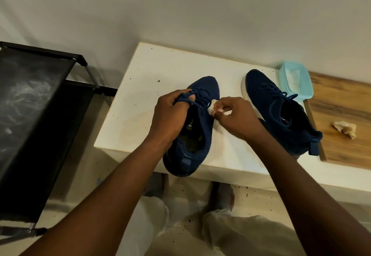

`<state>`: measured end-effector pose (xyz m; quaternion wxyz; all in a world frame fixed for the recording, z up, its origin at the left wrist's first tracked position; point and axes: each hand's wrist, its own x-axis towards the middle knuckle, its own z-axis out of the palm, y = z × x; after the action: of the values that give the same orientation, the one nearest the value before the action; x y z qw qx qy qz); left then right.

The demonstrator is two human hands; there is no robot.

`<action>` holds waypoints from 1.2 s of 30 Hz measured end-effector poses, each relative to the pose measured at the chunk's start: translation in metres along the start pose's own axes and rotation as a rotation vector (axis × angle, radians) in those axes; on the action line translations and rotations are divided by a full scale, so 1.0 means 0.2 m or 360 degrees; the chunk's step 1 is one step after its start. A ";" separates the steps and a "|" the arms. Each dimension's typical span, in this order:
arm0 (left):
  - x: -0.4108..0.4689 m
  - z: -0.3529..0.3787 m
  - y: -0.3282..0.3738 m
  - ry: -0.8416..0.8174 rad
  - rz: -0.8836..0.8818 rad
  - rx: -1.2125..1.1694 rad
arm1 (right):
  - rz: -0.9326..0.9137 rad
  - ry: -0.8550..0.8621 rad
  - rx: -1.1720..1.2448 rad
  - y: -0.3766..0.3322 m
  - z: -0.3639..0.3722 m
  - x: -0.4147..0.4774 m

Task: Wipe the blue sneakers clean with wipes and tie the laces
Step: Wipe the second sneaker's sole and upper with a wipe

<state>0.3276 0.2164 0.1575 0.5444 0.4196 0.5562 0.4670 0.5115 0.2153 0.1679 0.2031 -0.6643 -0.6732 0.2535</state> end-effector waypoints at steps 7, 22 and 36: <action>0.00 0.00 0.00 -0.0003 0.0017 -0.0024 | -0.0292 -0.0472 0.0159 -0.14 -0.02 -0.09; 0.00 0.00 0.00 -0.0001 -0.0021 -0.0052 | 0.0191 -0.0007 0.0570 -0.03 -0.01 -0.04; 0.00 -0.01 0.00 0.0064 -0.0026 -0.0080 | 0.0165 -0.0456 0.0543 -0.08 -0.02 -0.14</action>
<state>0.3262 0.2155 0.1583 0.5474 0.3919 0.5586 0.4846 0.5015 0.1877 0.1825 0.2015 -0.6113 -0.6074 0.4656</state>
